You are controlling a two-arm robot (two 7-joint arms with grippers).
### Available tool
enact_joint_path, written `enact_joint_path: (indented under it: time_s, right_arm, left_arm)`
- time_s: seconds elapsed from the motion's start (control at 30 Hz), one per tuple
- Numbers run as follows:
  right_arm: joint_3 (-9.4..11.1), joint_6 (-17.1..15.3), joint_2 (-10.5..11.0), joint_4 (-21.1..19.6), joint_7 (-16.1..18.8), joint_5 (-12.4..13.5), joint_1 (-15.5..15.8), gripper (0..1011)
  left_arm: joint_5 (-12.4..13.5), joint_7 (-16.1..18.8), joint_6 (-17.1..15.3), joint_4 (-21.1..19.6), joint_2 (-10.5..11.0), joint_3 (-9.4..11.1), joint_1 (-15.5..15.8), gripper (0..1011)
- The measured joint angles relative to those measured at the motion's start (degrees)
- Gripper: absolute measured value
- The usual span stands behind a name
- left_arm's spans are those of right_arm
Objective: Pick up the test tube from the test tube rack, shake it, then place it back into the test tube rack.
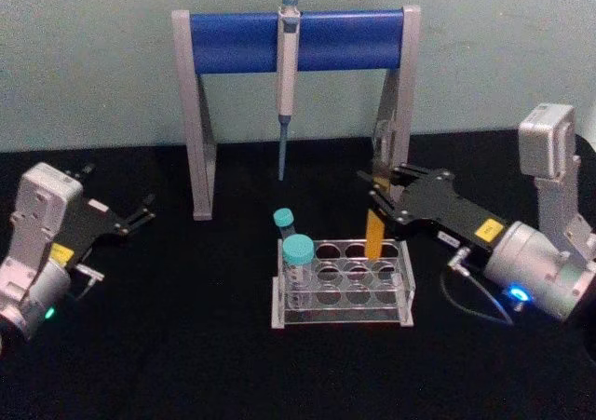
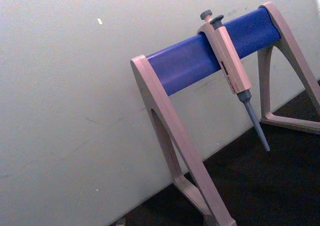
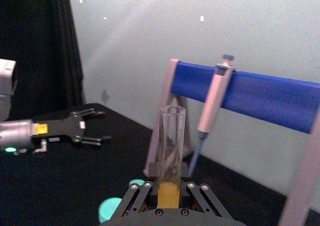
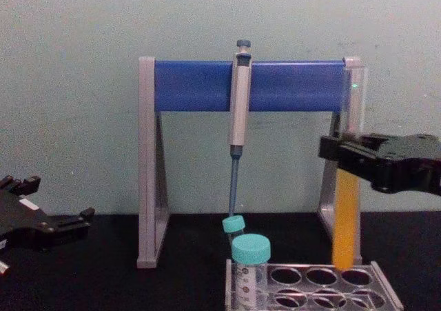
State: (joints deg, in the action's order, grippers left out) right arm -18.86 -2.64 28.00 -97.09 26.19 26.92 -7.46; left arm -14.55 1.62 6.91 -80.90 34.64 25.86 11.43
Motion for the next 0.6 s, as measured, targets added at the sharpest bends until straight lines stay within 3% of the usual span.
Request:
enact_joint_path:
  time_s: [0.33,0.6]
  right_arm:
    - [-3.43,1.44,-3.79,5.95,1.19,1.32,-5.39,227]
    - [-3.38,2.75,-5.63,9.45,-0.91,0.77,-7.91,227]
  left_arm:
    - [0.0,0.0,0.0,0.0,0.0,0.0,0.0,1001]
    - [0.0,0.0,0.0,0.0,0.0,0.0,0.0,1001]
